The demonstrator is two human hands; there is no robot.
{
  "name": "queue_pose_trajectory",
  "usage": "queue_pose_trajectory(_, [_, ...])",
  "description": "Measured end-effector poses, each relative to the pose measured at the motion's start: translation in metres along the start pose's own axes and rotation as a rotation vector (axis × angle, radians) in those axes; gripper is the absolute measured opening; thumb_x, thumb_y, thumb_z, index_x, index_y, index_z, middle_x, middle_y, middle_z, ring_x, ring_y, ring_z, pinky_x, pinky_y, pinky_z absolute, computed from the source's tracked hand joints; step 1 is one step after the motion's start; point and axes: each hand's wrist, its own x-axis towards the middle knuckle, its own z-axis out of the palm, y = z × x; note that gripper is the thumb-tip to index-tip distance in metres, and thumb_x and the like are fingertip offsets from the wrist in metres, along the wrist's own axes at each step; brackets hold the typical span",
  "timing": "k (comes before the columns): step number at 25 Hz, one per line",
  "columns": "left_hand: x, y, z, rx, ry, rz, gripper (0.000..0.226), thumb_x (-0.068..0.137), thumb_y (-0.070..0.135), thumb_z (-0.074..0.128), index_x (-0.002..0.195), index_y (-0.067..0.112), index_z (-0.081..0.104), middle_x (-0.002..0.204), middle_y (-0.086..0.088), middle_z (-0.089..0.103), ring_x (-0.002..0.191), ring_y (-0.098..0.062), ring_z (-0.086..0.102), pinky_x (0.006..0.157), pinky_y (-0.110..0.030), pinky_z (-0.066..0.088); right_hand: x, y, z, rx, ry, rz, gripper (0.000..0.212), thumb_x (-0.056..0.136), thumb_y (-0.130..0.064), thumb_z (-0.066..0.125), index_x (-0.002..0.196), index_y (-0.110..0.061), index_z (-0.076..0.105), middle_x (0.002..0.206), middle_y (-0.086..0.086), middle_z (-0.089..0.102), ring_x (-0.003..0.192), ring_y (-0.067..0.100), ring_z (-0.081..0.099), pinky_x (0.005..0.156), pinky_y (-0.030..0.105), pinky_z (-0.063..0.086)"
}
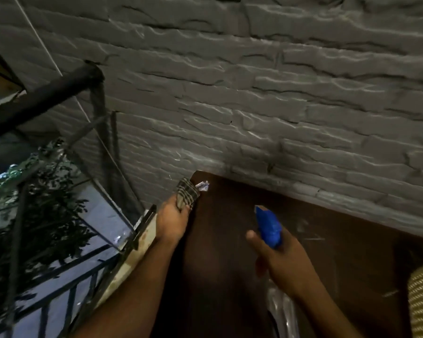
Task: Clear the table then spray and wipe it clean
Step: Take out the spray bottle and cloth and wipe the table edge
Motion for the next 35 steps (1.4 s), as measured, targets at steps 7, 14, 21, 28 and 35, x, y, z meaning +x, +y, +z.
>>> queue_pose_trajectory(7, [0.062, 0.001, 0.096, 0.512, -0.181, 0.283, 0.056, 0.095, 0.054, 0.037, 0.145, 0.031, 0.03, 0.153, 0.001, 0.029, 0.134, -0.028, 0.032, 0.105, -0.046, 0.03, 0.054, -0.001, 0.014, -0.013, -0.057, 0.071, 0.05, 0.059, -0.066, 0.055, 0.085, -0.024, 0.059, 0.06, 0.006, 0.067, 0.042, 0.005, 0.059, 0.041, 0.012, 0.042])
queue_pose_trajectory(14, [0.108, -0.019, 0.106, 0.482, -0.096, 0.488, 0.039, 0.098, 0.031, 0.044, 0.137, 0.029, 0.045, 0.141, -0.002, 0.051, 0.122, -0.028, 0.046, 0.094, -0.04, 0.038, 0.078, 0.004, 0.015, 0.013, -0.076, 0.058, 0.056, 0.052, -0.066, 0.057, 0.084, -0.022, 0.063, 0.054, 0.002, 0.067, 0.041, 0.004, 0.058, 0.04, 0.009, 0.04])
queue_pose_trajectory(21, [0.034, 0.044, 0.167, 0.395, -0.236, 0.612, 0.041, 0.093, 0.027, 0.05, 0.135, 0.023, 0.046, 0.144, 0.001, 0.045, 0.131, -0.026, 0.039, 0.097, -0.043, 0.037, 0.093, 0.015, -0.002, 0.049, -0.012, 0.093, 0.039, 0.07, -0.055, 0.064, 0.073, -0.017, 0.06, 0.062, 0.012, 0.068, 0.04, 0.004, 0.055, 0.042, 0.012, 0.043])
queue_pose_trajectory(28, [0.11, -0.001, 0.122, 0.429, 0.027, 0.04, 0.036, 0.092, 0.014, 0.048, 0.128, 0.019, 0.05, 0.125, -0.017, 0.057, 0.117, -0.035, 0.046, 0.092, -0.042, 0.039, 0.086, 0.033, -0.026, 0.111, 0.002, 0.165, 0.047, 0.069, -0.052, 0.064, 0.083, -0.008, 0.059, 0.067, 0.021, 0.067, 0.041, 0.01, 0.058, 0.038, 0.012, 0.044])
queue_pose_trajectory(35, [-0.028, 0.052, 0.183, 0.426, -0.419, 0.82, 0.044, 0.098, 0.026, 0.041, 0.143, 0.029, 0.04, 0.153, 0.006, 0.034, 0.136, -0.023, 0.031, 0.105, -0.04, 0.034, 0.072, 0.045, -0.034, 0.172, 0.005, 0.151, 0.041, 0.073, -0.043, 0.066, 0.082, -0.003, 0.06, 0.062, 0.022, 0.065, 0.043, 0.012, 0.057, 0.039, 0.014, 0.045])
